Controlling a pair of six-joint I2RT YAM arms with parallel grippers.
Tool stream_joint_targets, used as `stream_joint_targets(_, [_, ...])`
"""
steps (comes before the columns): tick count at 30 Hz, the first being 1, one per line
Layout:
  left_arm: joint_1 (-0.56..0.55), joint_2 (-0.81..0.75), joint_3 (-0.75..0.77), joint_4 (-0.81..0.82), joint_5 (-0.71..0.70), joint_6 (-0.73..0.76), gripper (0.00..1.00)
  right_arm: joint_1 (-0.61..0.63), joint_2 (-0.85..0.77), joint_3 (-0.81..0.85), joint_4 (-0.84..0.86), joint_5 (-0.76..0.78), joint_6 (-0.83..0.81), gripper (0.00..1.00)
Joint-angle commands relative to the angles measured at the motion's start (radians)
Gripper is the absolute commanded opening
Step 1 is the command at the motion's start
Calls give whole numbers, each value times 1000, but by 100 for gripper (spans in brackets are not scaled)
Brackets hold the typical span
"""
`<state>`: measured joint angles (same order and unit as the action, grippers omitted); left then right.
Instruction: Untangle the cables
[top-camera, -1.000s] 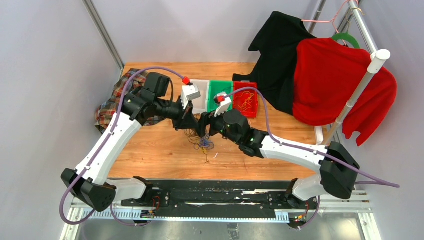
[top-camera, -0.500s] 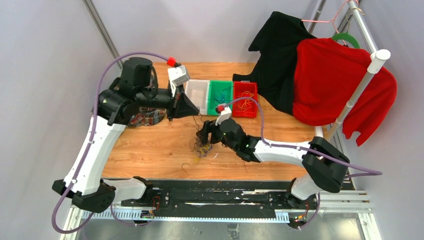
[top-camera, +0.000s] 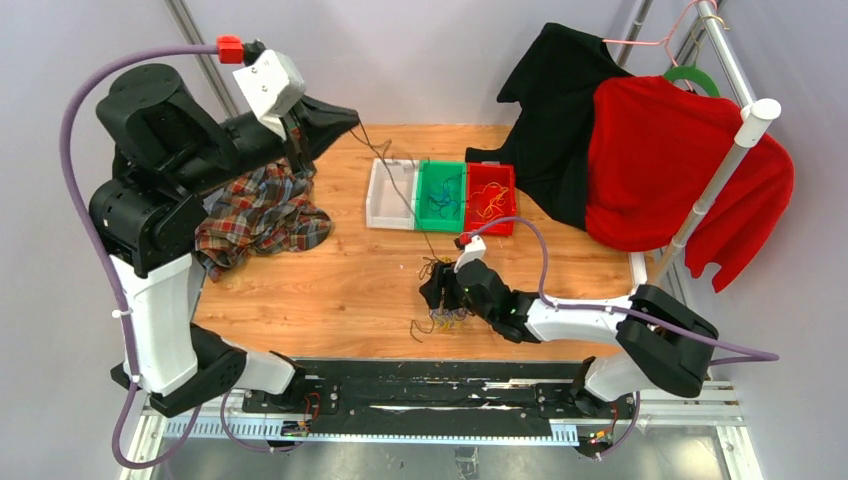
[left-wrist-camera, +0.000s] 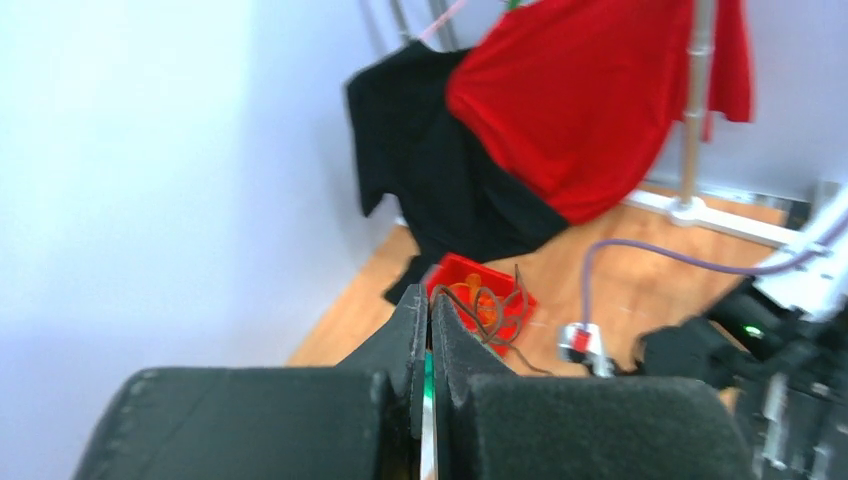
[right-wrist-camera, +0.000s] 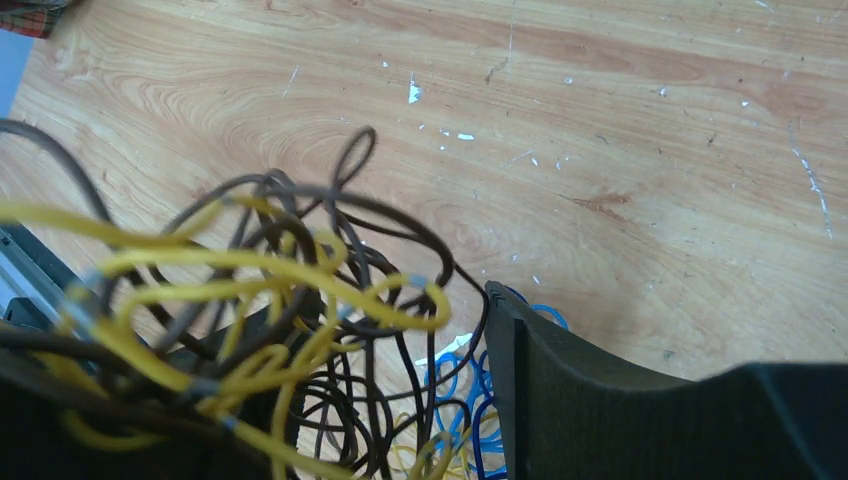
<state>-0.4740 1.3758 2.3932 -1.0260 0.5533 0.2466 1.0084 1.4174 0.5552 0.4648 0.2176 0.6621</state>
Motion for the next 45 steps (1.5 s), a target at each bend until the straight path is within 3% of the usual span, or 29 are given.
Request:
stream_joint_targets(1, [-5,24,69,104,-179,80,0,14,-31,-28,-40,41,30,61])
stream_joint_targets(6, [-5,-41,-68,386,-346,117,0,14,-38,-51,-55,31,48,61])
stream_joint_targets(11, [-5,-12,-35,575,-472,170,0,29,-48,-81,-56,37,69,61])
stream_joint_targets(14, [-5,3,-26,644,-500,195,0,33,-46,-93,-62,37,86,43])
stream_joint_targets(17, [-5,13,-20,693,-508,206,0,33,-42,-101,-75,37,102,8])
stream_joint_targets(19, [-5,24,3,693,-499,203,0,33,-44,-101,-91,36,107,1])
stream_joint_targets(21, [-5,34,24,666,-472,185,0,33,-59,-91,-108,36,89,6])
stream_joint_targets(25, [-5,3,-20,575,-388,130,0,33,-175,-8,-188,60,-15,45])
stream_joint_targets(29, [-5,-72,-152,534,-314,75,0,33,-232,150,-215,20,-182,69])
stream_joint_targets(39, [-5,-132,-250,450,-212,-42,0,35,-63,542,-86,-200,-424,73])
stream_joint_targets(45, [-5,-141,-252,437,-165,-79,0,35,24,608,12,-264,-458,76])
